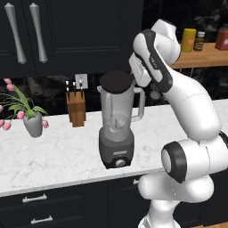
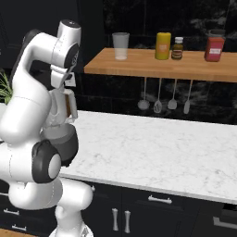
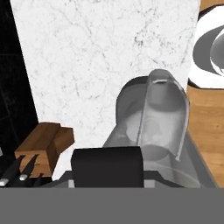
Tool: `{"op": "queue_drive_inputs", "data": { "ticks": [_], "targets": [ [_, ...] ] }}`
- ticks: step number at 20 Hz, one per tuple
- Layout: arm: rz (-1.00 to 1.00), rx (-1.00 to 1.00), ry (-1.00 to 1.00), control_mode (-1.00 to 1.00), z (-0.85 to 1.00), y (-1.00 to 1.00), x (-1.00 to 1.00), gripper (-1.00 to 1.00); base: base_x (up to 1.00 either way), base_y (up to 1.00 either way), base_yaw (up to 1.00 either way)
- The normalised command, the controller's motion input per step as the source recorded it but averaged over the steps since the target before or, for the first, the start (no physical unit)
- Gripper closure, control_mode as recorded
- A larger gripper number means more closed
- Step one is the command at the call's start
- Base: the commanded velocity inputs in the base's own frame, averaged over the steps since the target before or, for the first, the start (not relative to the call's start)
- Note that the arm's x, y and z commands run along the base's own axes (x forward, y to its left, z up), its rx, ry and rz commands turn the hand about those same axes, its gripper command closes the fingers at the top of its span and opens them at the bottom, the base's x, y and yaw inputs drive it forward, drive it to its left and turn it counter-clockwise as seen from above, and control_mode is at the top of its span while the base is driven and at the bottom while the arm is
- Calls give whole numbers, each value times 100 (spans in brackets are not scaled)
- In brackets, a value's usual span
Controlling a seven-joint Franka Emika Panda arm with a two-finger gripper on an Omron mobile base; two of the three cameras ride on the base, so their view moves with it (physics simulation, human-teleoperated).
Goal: Close the lid blender by securely placing the lid on top.
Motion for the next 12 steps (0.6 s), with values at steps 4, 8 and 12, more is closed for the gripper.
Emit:
{"op": "queue_drive_inputs", "data": {
  "ticks": [4, 8, 12],
  "targets": [
    [0, 0, 0, -100, -4, 30, 34, 100, 0, 0, 0],
    [0, 0, 6, -100, -25, 45, 41, 100, 0, 0, 0],
    [0, 0, 10, -100, -25, 56, 15, 100, 0, 0, 0]
  ]
}}
